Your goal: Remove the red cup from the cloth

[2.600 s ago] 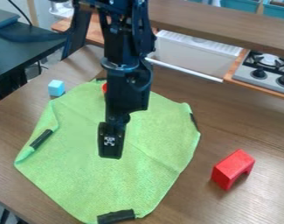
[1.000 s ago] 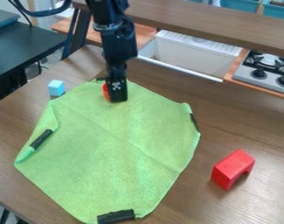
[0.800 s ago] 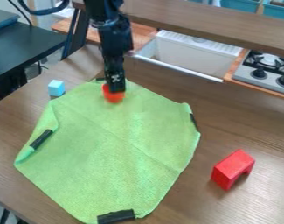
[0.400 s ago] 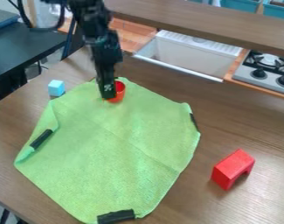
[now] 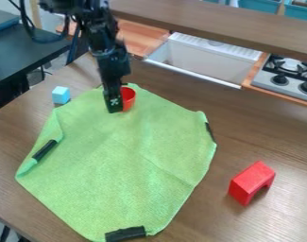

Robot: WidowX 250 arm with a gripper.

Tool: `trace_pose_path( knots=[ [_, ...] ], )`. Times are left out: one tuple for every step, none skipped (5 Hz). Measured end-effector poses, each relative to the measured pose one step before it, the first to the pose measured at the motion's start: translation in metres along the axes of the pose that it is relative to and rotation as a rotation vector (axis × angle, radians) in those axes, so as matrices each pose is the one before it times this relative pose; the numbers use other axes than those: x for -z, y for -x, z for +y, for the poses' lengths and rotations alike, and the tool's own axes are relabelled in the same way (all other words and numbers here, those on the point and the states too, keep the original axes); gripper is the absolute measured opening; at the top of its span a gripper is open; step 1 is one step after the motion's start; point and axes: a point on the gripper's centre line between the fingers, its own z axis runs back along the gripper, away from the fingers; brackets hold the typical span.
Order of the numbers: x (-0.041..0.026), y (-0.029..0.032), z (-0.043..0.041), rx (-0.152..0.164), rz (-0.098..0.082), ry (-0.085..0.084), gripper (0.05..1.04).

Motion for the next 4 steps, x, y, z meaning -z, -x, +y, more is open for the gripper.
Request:
trace_pose_path(
  knots=[
    [0.00567, 0.00086, -0.00188, 0.0026, 0.019, 0.0059, 0.999],
    [0.00296, -0.00799, -0.00285, 0.0129, 0.0019, 0.0045, 0.999],
    [0.00101, -0.00463, 0.00105, -0.0021, 0.0066, -0.0004, 0.999],
    [-0.00114, -0.00017, 0.00079, -0.0114, 0.0024, 0.0005, 0.999]
  ],
)
